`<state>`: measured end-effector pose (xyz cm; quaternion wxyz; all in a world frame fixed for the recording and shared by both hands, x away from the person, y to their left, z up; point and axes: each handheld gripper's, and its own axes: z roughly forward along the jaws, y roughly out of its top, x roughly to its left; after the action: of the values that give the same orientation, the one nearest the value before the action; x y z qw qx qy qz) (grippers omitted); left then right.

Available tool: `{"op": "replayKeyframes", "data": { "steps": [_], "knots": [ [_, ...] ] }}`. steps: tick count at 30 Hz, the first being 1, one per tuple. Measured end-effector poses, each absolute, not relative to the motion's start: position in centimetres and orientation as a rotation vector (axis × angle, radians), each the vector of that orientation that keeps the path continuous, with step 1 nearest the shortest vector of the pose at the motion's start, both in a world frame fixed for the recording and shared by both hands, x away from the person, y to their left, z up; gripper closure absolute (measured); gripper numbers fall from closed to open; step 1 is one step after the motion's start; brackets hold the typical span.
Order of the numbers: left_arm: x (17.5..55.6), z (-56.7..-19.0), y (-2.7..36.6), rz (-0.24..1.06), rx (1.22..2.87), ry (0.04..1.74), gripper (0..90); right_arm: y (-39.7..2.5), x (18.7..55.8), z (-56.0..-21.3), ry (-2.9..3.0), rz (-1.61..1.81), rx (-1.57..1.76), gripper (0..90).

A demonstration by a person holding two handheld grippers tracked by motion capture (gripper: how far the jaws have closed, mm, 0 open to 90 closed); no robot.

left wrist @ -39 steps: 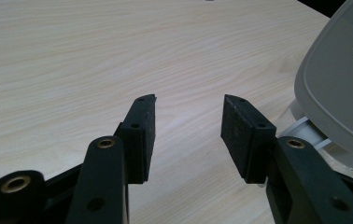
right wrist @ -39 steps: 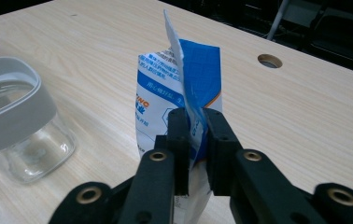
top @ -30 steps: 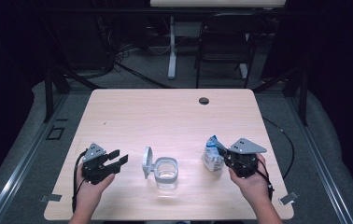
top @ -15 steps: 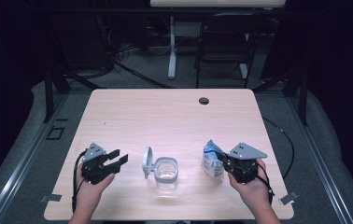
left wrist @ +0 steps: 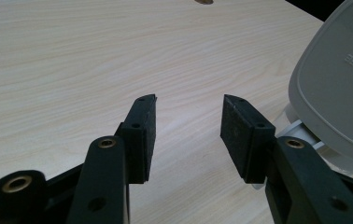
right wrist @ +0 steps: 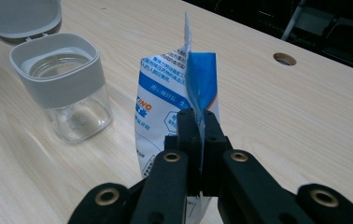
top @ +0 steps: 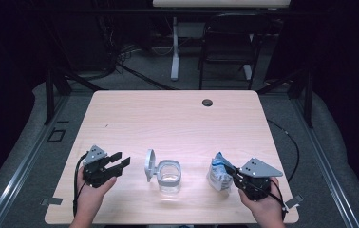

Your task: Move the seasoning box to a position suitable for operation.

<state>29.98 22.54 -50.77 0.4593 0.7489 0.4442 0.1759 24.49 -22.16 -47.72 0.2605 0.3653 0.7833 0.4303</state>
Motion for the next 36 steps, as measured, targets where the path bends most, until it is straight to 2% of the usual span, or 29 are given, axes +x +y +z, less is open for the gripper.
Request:
{"op": "replayKeyframes", "data": {
  "steps": [11,17,28,33,36],
  "knots": [
    [30.0,-51.0,22.4,0.436,1.857,1.095,55.7,-23.1,23.6,-48.3,2.082,1.238,1.023,89.7],
    [30.0,-51.0,22.5,0.431,1.856,1.1,55.6,-23.5,23.7,-48.4,2.066,1.301,1.037,86.6],
    [30.0,-50.9,22.6,0.434,1.854,1.1,55.6,-23.5,23.6,-49.1,2.063,1.337,1.038,68.7],
    [30.0,-50.9,22.6,0.435,1.853,1.099,55.6,-23.4,23.7,-49.7,2.078,1.349,1.031,54.2],
    [29.9,-50.9,22.6,0.436,1.851,1.099,55.6,-23.2,23.7,-50.1,2.073,1.344,1.019,48.9]
  ]
}}
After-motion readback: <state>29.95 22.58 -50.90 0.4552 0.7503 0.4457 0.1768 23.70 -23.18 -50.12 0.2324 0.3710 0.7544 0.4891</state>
